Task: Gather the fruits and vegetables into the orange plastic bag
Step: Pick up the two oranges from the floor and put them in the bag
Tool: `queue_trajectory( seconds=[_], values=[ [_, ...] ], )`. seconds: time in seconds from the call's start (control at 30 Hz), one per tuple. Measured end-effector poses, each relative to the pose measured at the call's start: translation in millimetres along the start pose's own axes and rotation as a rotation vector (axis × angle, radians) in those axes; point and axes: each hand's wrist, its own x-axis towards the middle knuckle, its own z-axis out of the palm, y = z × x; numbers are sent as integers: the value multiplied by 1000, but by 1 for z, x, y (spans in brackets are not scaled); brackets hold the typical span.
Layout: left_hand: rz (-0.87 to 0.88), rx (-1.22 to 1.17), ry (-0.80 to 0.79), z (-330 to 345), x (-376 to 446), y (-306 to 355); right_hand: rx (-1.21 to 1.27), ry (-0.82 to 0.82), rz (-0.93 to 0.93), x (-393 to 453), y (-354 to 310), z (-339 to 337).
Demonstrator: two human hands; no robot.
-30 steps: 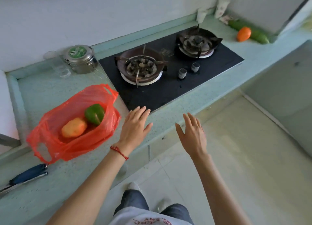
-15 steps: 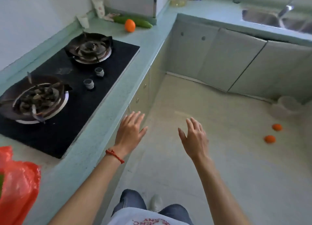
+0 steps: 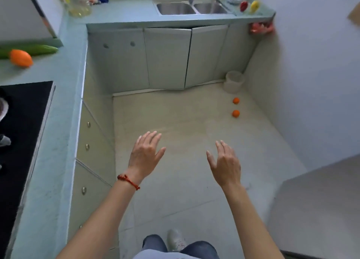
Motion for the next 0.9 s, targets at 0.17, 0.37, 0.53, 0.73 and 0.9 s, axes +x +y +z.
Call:
queue_trajectory(
  seconds=[0.17, 0.37, 0.53, 0.73, 0.9],
  values=[
    [79, -16, -5, 5, 29, 13, 16, 19, 50, 14, 9, -1],
    [129, -30, -26, 19, 86, 29, 60, 22, 106, 56, 34, -1],
    [157, -26, -30, 42, 153, 53, 69, 36, 125, 119, 68, 1],
    [186, -28, -44, 64, 248, 97, 69, 17, 148, 210, 116, -13],
    [198, -41, -42, 80, 322, 128, 62, 13, 171, 284, 154, -22]
  ],
)
